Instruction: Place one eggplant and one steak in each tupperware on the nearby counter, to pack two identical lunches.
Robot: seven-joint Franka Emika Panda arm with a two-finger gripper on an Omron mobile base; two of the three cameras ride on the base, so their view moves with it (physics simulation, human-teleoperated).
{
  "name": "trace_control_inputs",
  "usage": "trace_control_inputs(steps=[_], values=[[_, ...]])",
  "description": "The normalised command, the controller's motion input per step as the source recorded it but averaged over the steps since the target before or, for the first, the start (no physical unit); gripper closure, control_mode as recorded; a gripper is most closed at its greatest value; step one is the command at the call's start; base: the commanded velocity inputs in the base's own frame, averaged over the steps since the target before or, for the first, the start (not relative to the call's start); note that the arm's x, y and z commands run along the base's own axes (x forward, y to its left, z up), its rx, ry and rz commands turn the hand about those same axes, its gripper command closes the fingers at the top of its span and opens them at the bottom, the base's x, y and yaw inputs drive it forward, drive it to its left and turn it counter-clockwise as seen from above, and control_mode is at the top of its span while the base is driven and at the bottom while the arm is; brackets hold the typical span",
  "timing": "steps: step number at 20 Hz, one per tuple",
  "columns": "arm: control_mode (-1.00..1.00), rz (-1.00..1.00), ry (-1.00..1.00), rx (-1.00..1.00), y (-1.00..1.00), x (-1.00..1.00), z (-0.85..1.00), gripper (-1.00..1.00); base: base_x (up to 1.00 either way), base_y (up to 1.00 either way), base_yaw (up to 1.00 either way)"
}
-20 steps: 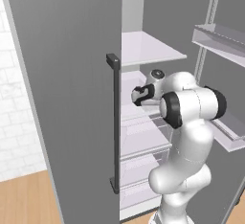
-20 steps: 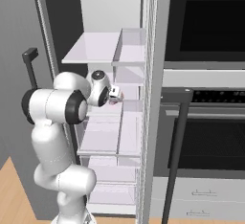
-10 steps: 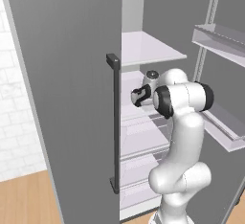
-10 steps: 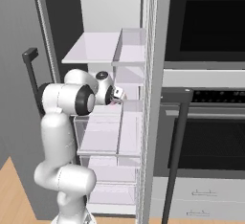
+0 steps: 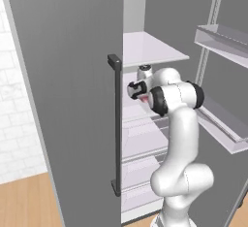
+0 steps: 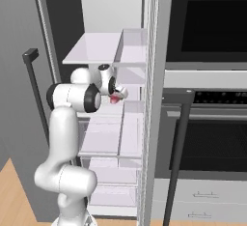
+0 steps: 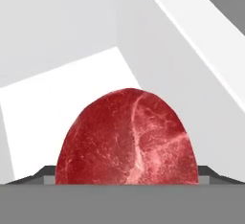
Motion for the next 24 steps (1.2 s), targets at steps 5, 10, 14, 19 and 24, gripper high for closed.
trace_control_inputs(steps=[5,10,14,19,24], values=[[-1.0,-0.08,0.14,0.0,0.0,-0.02,-0.69,1.0,0.0,0.0,0.0],[-1.0,-0.08,-0.15,0.0,-0.01,-0.82,-0.46,1.0,0.0,0.0,0.0],[-1.0,-0.09,-0.31,0.01,0.0,-1.0,-0.08,1.0,0.0,0.0,0.0],[-1.0,-0.05,-0.2,0.03,0.0,-1.0,0.02,1.0,0.0,0.0,0.0],[-1.0,-0.02,-0.12,0.05,0.0,-1.0,0.1,1.0,0.0,0.0,0.0]])
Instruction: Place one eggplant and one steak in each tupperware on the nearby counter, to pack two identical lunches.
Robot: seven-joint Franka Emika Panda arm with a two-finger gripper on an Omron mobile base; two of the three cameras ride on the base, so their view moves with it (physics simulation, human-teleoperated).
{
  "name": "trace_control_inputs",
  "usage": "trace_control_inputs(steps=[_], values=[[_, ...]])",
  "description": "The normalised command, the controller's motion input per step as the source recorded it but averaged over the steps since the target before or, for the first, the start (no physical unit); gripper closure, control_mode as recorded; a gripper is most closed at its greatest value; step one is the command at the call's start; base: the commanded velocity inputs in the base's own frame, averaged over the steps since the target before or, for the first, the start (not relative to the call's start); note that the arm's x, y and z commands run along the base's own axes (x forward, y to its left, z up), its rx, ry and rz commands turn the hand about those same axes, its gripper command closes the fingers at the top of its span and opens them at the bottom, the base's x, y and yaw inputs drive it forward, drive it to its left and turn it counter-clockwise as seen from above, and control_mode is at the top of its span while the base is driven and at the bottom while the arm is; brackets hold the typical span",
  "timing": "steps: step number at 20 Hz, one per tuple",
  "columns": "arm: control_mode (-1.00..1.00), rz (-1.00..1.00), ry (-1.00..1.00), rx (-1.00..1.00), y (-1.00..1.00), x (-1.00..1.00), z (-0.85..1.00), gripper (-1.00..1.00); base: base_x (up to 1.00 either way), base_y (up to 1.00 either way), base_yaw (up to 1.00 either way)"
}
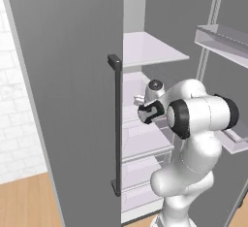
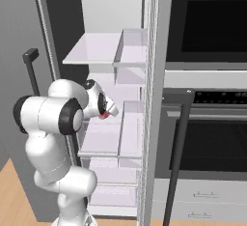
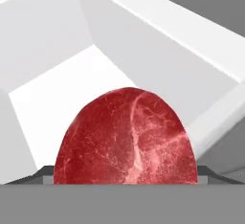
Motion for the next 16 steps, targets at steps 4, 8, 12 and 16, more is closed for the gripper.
trace_control_inputs(steps=[4,8,12,16], values=[[-1.0,0.0,-0.17,0.03,0.0,-1.0,0.77,1.0,0.0,0.0,0.0],[-1.0,0.0,-0.16,0.0,0.0,-1.0,1.0,1.0,0.0,0.0,0.0],[-1.0,0.0,-0.07,0.0,0.0,-1.0,1.0,1.0,0.0,0.0,0.0],[-1.0,0.0,0.0,0.0,0.0,-0.94,1.0,1.0,0.0,0.0,0.0]])
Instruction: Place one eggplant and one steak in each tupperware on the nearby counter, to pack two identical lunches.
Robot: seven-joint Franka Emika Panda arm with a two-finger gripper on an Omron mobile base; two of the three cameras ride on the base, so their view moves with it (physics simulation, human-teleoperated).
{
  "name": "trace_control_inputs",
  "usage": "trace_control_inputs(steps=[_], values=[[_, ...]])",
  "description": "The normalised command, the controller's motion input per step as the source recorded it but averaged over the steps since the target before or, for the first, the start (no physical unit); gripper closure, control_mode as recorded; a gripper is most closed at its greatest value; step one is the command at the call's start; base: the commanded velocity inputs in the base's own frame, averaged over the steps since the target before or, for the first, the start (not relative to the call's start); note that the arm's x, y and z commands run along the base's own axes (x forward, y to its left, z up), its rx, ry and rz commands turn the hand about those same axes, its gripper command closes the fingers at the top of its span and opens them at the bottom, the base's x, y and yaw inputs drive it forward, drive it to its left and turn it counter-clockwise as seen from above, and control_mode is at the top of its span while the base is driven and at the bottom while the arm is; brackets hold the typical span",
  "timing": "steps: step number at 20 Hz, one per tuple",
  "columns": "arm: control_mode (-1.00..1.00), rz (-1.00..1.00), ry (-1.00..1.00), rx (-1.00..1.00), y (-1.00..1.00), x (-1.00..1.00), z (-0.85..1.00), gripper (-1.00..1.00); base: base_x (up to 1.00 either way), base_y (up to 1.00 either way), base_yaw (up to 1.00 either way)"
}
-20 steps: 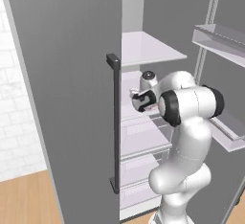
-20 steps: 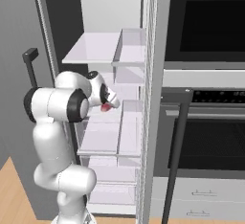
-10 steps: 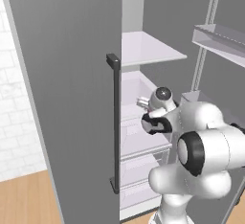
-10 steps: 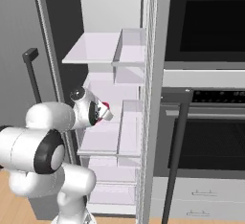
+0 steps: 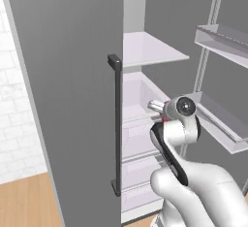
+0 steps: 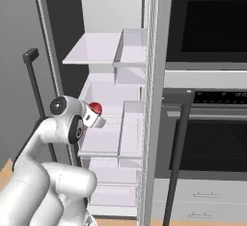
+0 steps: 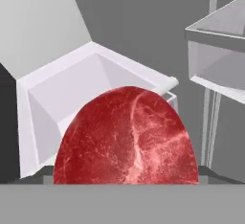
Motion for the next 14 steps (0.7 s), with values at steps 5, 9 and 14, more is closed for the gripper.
trace_control_inputs(steps=[5,9,14], values=[[-1.0,0.0,0.06,0.0,0.06,-0.62,0.8,1.0,0.0,0.0,0.0],[-1.0,0.0,0.04,0.0,0.15,-0.77,0.46,1.0,0.0,0.0,0.0],[-1.0,0.0,0.03,0.0,0.02,-0.84,0.44,1.0,0.0,0.0,0.0]])
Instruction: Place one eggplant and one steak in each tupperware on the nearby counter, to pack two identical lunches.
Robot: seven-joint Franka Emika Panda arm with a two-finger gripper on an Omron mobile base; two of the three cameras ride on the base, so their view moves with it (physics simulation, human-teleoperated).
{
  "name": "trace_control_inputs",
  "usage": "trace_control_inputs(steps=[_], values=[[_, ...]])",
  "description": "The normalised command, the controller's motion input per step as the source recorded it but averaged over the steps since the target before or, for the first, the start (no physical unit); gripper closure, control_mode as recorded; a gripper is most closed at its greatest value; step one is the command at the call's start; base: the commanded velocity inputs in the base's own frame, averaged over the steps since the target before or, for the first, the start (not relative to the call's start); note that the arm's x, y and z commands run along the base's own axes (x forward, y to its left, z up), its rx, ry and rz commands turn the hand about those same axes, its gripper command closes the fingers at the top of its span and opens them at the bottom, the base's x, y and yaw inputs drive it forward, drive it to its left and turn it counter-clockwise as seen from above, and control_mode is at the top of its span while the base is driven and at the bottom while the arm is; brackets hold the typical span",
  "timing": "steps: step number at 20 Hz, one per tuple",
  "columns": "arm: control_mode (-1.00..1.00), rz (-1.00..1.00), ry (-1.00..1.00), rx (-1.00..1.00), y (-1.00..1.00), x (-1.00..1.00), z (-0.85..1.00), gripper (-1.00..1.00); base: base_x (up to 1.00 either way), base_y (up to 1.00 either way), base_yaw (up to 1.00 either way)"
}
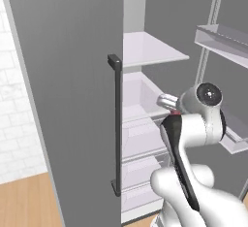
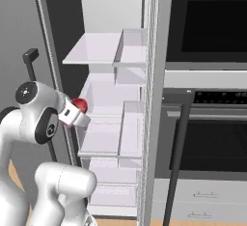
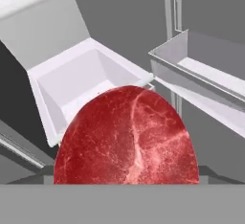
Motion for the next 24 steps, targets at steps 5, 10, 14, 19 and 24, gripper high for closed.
trace_control_inputs(steps=[5,10,14,19,24], values=[[1.0,0.0,0.0,0.0,0.03,-0.2,0.02,1.0,-0.8,0.05,0.0],[1.0,0.0,0.0,0.0,0.0,0.0,0.0,1.0,-1.0,-0.17,-0.12],[1.0,0.0,0.0,0.0,0.0,0.0,0.0,1.0,-0.91,-0.4,-0.37],[1.0,0.0,0.0,0.0,0.0,0.0,0.0,1.0,-0.23,-0.42,-0.51],[1.0,0.0,0.0,0.0,0.0,0.0,0.0,1.0,0.13,-0.81,-0.52]])
